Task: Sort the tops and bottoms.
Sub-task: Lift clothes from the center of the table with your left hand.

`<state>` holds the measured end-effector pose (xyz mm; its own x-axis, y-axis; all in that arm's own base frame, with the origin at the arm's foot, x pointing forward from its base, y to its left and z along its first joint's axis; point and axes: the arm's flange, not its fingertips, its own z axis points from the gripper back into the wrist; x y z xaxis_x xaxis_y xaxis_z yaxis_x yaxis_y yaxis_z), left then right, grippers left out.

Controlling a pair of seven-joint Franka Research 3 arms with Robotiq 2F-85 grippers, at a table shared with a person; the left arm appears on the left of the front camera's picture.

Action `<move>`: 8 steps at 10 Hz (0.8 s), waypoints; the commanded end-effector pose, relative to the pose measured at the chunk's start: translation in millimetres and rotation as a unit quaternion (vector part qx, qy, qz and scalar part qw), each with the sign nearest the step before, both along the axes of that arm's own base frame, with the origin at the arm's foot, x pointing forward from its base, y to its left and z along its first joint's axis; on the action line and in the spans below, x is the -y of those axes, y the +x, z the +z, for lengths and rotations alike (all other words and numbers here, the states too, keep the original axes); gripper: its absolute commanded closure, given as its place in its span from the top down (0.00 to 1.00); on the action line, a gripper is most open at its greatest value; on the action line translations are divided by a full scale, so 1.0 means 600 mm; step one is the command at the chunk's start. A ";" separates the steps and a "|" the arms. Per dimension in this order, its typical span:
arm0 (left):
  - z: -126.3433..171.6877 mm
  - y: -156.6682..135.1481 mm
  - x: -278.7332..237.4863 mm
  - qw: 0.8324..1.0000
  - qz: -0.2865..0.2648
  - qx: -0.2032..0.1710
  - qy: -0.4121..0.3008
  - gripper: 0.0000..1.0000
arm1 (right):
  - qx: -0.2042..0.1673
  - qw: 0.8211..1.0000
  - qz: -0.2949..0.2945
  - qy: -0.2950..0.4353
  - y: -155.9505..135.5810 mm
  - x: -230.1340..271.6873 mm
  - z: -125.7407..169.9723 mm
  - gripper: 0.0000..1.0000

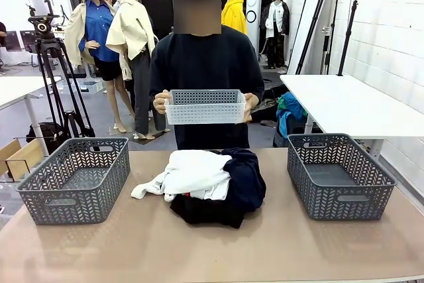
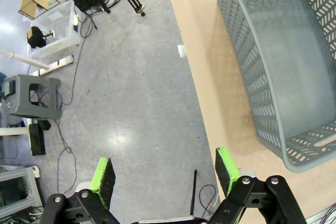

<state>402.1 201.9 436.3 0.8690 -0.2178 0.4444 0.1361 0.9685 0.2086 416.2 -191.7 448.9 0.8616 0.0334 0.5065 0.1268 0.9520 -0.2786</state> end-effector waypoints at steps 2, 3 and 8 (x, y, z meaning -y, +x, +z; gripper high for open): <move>0.001 -0.001 -0.001 1.000 0.008 0.000 0.007 1.00 | -0.002 1.000 0.001 -0.001 0.002 0.000 0.000 1.00; 0.001 -0.001 -0.001 1.000 0.008 0.000 0.007 1.00 | -0.002 1.000 0.001 -0.001 0.002 0.000 0.000 1.00; 0.001 -0.001 -0.001 1.000 0.008 0.000 0.007 1.00 | -0.002 1.000 0.001 -0.001 0.002 0.000 0.000 1.00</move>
<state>402.1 201.9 436.3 0.8690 -0.2178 0.4444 0.1361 0.9685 0.2086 416.2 -191.7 448.9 0.8616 0.0334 0.5065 0.1268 0.9520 -0.2786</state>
